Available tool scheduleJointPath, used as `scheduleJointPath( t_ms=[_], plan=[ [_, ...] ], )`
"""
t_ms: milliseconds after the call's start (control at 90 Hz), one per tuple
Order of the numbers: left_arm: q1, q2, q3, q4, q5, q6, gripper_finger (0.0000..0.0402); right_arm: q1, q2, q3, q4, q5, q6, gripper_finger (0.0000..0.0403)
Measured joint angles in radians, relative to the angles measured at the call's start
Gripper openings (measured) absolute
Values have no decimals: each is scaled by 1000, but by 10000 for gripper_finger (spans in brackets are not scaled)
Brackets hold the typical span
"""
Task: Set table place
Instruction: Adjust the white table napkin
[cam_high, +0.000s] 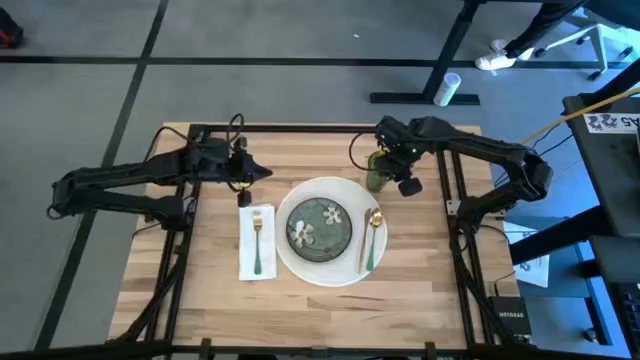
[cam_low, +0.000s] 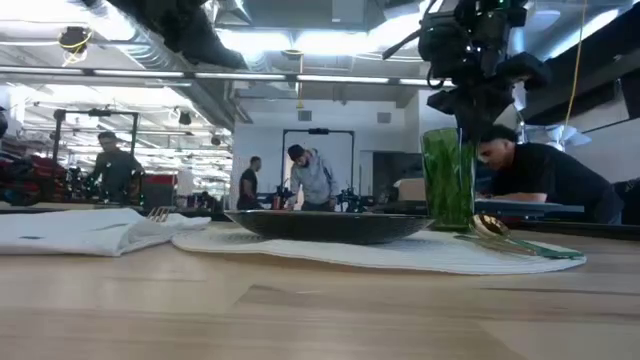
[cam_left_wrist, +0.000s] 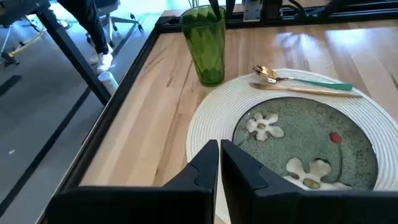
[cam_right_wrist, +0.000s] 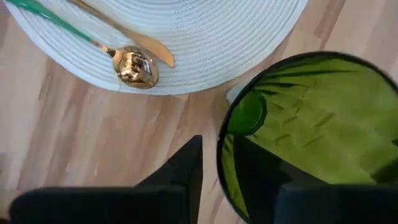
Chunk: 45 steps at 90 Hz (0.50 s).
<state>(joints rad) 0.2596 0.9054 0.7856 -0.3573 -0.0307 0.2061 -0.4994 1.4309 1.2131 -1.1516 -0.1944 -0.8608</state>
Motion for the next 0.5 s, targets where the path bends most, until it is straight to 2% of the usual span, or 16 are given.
scheduleJointPath(
  t_ms=[333,500],
  plan=[
    [0,0,0,-8,0,3,0,72,-1,153,-37,1,0,76],
    [2,0,0,-127,-23,-13,0,90,-1,185,-91,49,-12,75]
  ],
)
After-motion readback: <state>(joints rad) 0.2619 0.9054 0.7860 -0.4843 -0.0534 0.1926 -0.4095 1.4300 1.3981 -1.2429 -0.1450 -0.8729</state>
